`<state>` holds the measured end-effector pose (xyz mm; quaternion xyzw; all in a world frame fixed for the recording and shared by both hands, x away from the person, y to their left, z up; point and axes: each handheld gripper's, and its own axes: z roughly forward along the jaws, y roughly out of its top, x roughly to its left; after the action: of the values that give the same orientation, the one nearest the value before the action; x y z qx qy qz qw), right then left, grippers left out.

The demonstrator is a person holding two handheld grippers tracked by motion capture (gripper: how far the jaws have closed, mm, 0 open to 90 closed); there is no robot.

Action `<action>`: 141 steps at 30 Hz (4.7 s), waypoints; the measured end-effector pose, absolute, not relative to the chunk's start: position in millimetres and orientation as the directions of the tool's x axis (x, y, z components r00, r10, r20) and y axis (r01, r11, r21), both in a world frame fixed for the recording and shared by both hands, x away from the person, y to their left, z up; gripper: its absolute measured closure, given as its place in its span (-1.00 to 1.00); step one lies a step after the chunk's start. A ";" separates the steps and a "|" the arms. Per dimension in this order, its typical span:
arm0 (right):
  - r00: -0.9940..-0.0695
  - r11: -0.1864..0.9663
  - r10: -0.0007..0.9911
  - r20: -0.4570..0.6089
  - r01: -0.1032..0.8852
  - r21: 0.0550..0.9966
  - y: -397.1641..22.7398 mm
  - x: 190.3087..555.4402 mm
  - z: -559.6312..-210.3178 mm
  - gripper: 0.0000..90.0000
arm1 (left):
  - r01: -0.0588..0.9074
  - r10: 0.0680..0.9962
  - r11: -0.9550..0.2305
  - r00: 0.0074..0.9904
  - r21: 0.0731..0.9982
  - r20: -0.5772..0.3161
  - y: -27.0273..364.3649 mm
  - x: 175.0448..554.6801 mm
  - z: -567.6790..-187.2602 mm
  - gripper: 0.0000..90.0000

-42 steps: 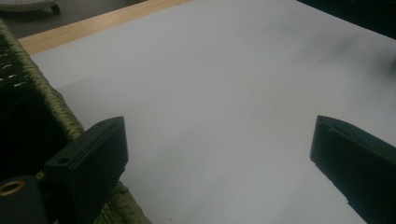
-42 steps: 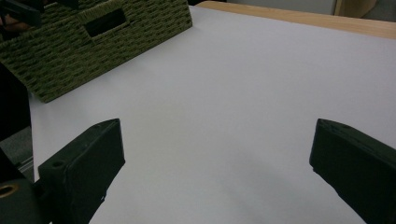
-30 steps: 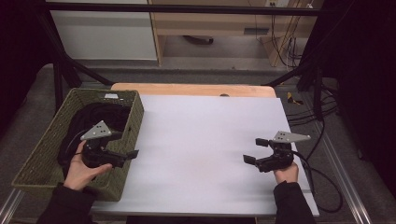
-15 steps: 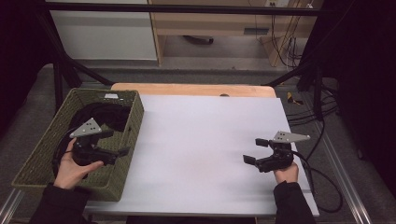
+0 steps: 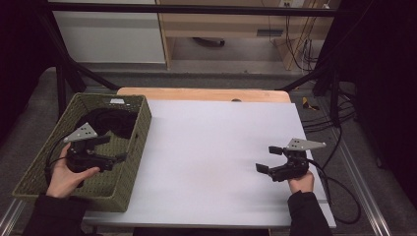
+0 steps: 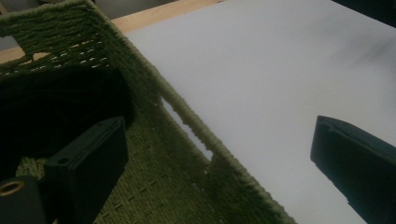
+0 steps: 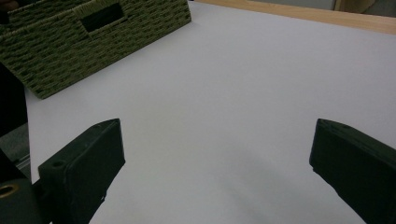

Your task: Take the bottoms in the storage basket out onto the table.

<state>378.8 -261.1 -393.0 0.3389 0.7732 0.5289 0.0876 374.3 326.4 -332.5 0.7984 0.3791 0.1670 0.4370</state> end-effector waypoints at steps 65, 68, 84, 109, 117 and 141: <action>-0.750 0.219 0.619 0.233 0.450 0.866 -259.8 381.0 -398.0 -0.91 | 0.678 0.927 -0.374 0.302 0.633 0.224 421.5 406.1 -396.5 -0.56; -0.750 0.219 0.620 0.233 0.450 0.866 -259.9 381.0 -398.1 -0.91 | 0.682 0.922 -0.383 0.319 0.623 0.218 421.3 406.5 -399.5 -0.53; -0.747 0.219 0.621 0.239 0.457 0.862 -260.2 381.7 -400.2 -0.91 | 0.737 0.940 -0.340 0.292 0.584 0.178 426.4 404.0 -410.1 -0.05; -0.745 0.215 0.622 0.242 0.459 0.862 -261.9 382.3 -401.5 -0.91 | 0.750 0.958 -0.270 0.271 0.603 0.092 427.0 384.3 -384.7 0.97; -0.744 0.215 0.621 0.247 0.465 0.859 -261.4 382.1 -401.8 -0.91 | 0.767 0.939 -0.329 0.325 0.551 0.110 423.8 386.1 -387.9 0.95; -0.743 0.217 0.622 0.245 0.465 0.858 -261.5 382.7 -402.7 -0.91 | 0.688 0.940 -0.259 0.341 0.678 0.014 402.9 428.2 -338.9 -0.84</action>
<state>382.7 -261.5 -402.7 0.3501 0.7765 0.5184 0.0759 428.2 402.9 -338.9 0.7640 0.5328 0.2141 0.2943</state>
